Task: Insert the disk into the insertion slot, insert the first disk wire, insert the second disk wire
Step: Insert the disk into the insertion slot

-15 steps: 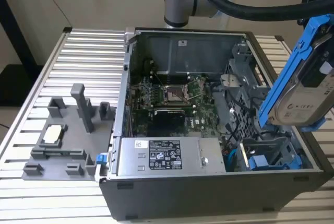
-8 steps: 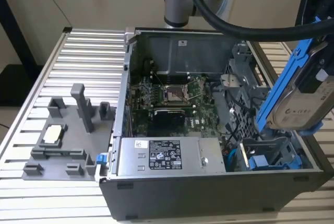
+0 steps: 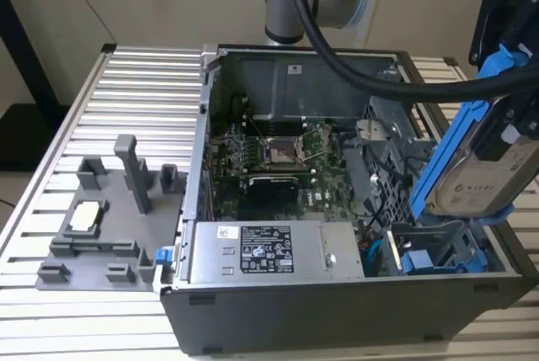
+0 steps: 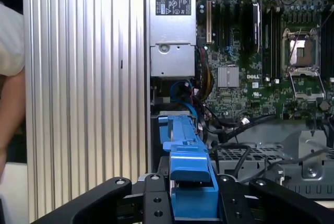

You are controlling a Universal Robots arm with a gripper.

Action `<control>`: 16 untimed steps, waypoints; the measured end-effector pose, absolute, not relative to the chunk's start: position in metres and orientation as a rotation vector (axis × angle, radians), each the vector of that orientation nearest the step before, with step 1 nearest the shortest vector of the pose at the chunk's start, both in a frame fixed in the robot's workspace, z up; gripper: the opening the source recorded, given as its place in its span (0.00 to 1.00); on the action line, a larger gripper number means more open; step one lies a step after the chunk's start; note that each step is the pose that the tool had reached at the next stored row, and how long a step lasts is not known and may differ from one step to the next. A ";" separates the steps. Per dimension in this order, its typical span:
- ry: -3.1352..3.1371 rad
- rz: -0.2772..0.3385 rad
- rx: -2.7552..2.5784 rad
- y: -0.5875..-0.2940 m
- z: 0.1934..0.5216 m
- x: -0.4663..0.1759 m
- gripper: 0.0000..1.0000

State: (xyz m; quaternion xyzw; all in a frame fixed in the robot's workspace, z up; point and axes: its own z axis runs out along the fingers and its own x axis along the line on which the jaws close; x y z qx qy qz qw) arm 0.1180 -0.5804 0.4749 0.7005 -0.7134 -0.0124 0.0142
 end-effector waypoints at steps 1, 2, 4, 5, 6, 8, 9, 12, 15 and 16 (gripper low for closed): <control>-2.221 -0.038 2.181 -0.580 0.473 0.118 0.33; -2.222 -0.037 2.182 -0.580 0.472 0.118 0.33; -2.223 -0.036 2.183 -0.580 0.470 0.118 0.33; -2.223 -0.035 2.183 -0.580 0.468 0.118 0.33; -2.224 -0.034 2.183 -0.580 0.467 0.118 0.33; -2.225 -0.032 2.185 -0.580 0.465 0.118 0.33; -2.225 -0.031 2.185 -0.580 0.464 0.118 0.33; -2.227 -0.029 2.187 -0.579 0.461 0.118 0.33; -2.229 -0.027 2.189 -0.578 0.458 0.118 0.33; -2.229 -0.027 2.189 -0.578 0.457 0.118 0.33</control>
